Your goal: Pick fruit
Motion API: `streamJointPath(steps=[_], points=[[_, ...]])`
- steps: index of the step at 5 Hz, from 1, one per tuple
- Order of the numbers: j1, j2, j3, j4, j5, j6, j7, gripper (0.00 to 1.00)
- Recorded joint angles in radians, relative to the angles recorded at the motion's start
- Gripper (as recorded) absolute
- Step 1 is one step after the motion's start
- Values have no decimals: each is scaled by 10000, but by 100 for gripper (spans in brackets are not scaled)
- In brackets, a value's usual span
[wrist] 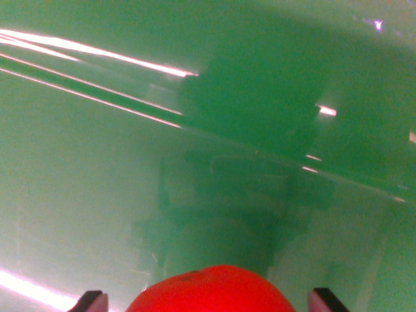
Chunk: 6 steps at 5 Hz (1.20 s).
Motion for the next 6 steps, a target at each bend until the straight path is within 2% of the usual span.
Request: streamJointPath(steps=[1, 2, 3, 4, 5, 6], points=[[0, 0, 0, 0, 0, 0, 0, 100], [5, -126, -5, 230, -19, 355, 15, 100], [5, -126, -5, 230, -19, 355, 15, 100], [12, -270, -10, 492, -40, 760, 32, 100], [12, -270, -10, 492, -40, 760, 32, 100], [18, -416, -16, 759, -62, 1173, 50, 100]])
